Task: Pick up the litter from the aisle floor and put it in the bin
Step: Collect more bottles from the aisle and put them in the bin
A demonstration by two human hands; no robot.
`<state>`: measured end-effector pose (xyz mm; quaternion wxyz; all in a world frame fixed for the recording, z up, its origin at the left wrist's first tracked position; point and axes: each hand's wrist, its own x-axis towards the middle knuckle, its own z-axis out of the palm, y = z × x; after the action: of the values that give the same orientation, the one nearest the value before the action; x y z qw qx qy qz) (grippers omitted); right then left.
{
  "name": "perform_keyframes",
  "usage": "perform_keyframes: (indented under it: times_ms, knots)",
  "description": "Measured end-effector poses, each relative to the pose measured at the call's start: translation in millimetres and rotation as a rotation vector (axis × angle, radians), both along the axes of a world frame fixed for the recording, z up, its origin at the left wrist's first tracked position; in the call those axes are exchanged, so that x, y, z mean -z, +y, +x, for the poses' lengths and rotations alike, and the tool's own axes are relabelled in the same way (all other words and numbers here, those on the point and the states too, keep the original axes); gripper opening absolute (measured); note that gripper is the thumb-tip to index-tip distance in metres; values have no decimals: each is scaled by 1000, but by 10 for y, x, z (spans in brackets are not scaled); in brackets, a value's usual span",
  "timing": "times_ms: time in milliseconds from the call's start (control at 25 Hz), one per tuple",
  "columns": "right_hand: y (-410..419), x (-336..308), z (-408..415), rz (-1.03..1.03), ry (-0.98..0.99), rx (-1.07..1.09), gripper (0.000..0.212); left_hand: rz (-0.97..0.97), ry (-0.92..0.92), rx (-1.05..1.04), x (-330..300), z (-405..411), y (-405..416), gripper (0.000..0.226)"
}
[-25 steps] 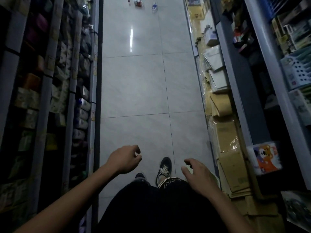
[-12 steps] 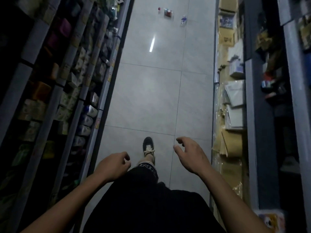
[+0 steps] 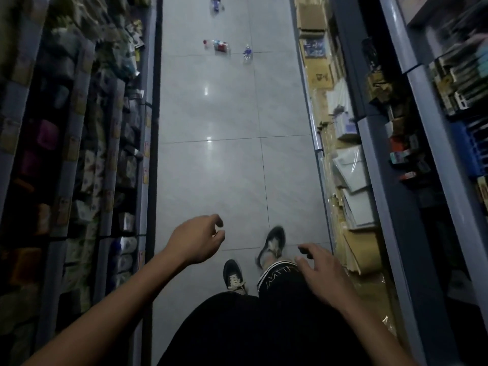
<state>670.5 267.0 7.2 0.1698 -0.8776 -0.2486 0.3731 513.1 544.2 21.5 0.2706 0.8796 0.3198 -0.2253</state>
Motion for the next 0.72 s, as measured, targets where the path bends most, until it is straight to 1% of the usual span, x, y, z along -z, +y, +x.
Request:
perform_keyframes:
  times_ms: [120,280,520,720]
  knots:
    - [250,94,597,-8,6,33,40,14,18,37,56,690,379,37]
    - [802,117,1473,22,-9,-32,41,14,68,-18,94,1357,697,38]
    - [2036,9,2568,77,-27,-229,45,-26,125,-146,151,1875,1097,36]
    - [3212,-42,3301,94,-50,-355,48,-62,150,-290,221,2253,1820,37]
